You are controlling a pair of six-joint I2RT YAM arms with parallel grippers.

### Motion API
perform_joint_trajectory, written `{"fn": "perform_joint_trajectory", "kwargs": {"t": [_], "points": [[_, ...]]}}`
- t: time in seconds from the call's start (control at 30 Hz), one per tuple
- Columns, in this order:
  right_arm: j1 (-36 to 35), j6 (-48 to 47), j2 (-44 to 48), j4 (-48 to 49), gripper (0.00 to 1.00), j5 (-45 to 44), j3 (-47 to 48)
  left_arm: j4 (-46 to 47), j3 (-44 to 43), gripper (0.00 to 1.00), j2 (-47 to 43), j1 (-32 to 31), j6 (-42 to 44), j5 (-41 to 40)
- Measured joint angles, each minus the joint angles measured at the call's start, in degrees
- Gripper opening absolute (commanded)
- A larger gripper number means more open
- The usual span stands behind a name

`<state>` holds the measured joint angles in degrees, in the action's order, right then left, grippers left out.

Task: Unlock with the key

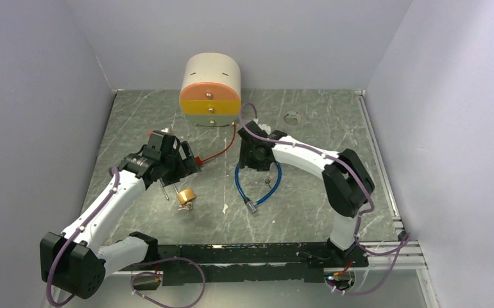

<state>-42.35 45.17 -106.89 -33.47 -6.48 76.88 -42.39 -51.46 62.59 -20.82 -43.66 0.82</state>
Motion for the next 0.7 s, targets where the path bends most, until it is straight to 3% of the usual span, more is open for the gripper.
{"fn": "perform_joint_trajectory", "kwargs": {"t": [0.23,0.7], "points": [[1.44,6.14,5.70,-4.22,0.52,-7.54,-5.57,3.48,0.00,0.85,-0.11,0.02,-0.66,1.18],[5.97,6.23,2.49,-2.62,0.40,-3.63,-10.73,5.35,0.00,0.84,1.64,0.02,-1.05,2.60]]}}
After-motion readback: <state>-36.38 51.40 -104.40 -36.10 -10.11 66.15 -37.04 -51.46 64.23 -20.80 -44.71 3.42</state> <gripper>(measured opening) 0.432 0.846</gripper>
